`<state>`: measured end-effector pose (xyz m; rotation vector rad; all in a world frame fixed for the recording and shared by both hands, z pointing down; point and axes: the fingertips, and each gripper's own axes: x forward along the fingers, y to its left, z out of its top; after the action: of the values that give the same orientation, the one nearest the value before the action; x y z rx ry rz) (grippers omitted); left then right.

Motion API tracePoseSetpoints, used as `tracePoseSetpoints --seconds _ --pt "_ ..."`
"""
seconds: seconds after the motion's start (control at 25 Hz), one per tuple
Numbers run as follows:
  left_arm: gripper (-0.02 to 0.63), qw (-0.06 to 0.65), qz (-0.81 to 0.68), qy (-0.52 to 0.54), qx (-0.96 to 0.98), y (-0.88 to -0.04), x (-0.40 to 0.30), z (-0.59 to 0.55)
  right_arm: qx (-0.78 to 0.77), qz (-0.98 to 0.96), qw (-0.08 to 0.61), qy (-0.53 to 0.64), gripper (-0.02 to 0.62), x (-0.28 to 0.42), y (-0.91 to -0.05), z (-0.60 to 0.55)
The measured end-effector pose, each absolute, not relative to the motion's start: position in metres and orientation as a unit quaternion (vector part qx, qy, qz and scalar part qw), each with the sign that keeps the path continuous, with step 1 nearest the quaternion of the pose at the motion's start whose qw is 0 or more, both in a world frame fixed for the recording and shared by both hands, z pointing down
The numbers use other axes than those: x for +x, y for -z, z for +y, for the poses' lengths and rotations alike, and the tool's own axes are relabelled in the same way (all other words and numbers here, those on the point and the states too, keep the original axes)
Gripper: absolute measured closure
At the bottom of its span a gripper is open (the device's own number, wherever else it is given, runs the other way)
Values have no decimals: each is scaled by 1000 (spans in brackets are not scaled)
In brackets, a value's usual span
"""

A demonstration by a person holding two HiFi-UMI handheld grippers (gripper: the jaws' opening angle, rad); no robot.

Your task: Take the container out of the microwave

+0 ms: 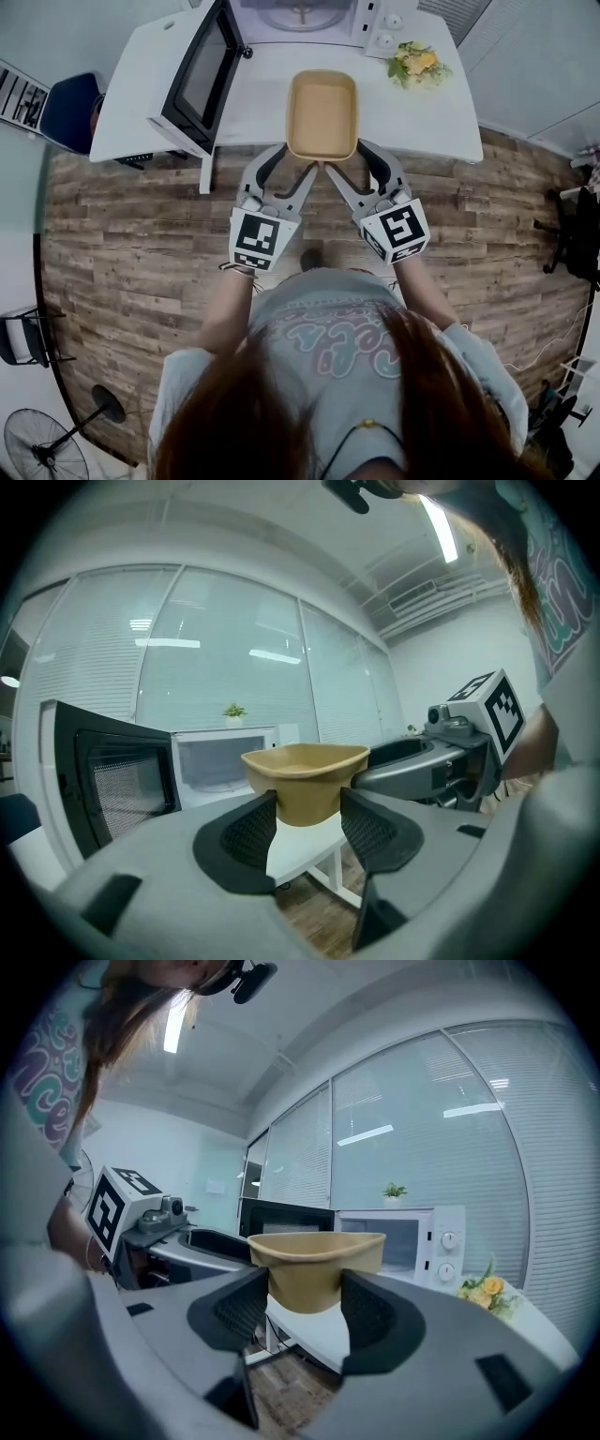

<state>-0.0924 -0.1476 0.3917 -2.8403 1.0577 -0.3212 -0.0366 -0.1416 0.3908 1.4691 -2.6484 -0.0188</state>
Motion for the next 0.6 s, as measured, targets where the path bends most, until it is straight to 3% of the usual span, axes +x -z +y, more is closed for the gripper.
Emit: tracePoseSetpoints --seconds 0.6 --pt "397 33 366 106 -924 -391 -70 -96 468 -881 66 1 351 -14 -387 -92"
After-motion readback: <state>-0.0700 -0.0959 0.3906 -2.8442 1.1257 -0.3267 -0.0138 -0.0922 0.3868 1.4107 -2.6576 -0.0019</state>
